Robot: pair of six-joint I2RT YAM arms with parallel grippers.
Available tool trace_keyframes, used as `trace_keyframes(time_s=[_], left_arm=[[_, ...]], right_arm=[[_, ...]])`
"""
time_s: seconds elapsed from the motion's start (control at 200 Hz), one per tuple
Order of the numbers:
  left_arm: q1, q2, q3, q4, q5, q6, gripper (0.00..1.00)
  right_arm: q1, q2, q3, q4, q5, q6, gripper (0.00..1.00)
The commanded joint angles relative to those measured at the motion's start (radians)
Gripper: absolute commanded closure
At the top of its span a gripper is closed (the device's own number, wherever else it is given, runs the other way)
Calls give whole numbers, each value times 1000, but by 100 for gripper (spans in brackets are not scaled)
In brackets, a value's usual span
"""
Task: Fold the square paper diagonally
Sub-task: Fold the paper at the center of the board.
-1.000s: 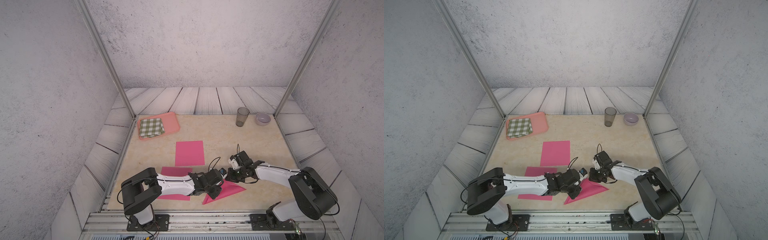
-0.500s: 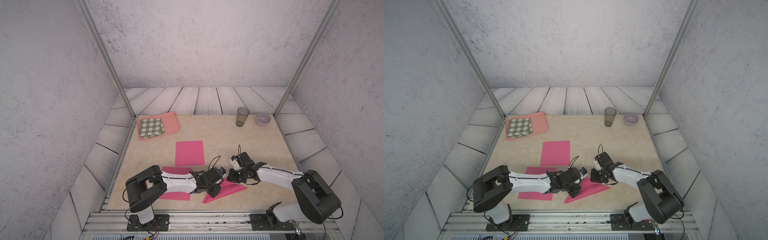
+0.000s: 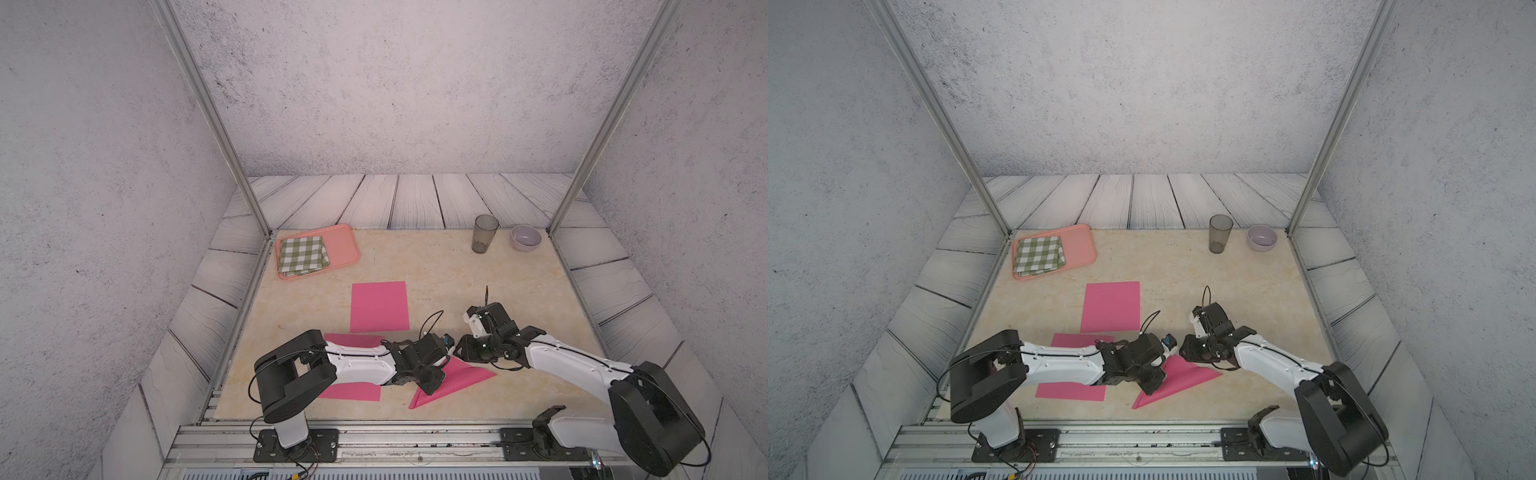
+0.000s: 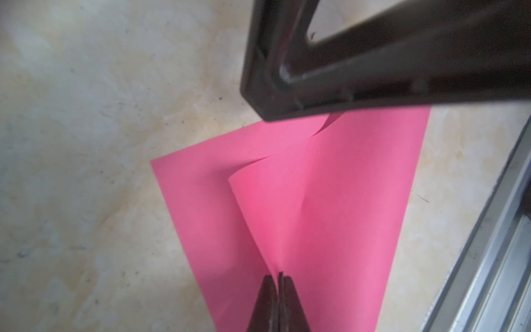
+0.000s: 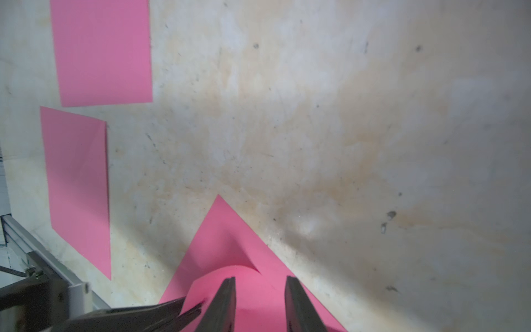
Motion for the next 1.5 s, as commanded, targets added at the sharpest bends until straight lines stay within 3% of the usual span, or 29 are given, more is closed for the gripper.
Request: trace_keyframes(time_s=[0.0, 0.22, 0.37, 0.586, 0.831, 0.951, 1.141, 1.271, 1.496], left_arm=[[6, 16, 19, -11, 6, 2, 100], [6, 18, 19, -6, 9, 7, 100], [5, 10, 17, 1, 10, 11, 100], [5, -2, -2, 20, 16, 17, 100], [7, -1, -1, 25, 24, 23, 100], [7, -2, -2, 27, 43, 32, 100], [8, -2, 6, 26, 63, 53, 100], [7, 7, 27, 7, 66, 70, 100], [16, 8, 51, -13, 58, 86, 100]], right_arm=[[-5, -87, -9, -37, 16, -24, 67], [-4, -118, -78, 57, -134, -95, 57], [-5, -84, -117, 148, -196, -107, 60], [-4, -27, -146, 277, -239, -110, 62], [-5, 8, -153, 351, -201, -127, 62], [-4, 0, -165, 390, -203, -135, 53], [-5, 4, -163, 382, -260, -135, 52], [-4, -73, -170, 296, -184, -124, 52], [-6, -392, -184, 62, 10, -91, 54]])
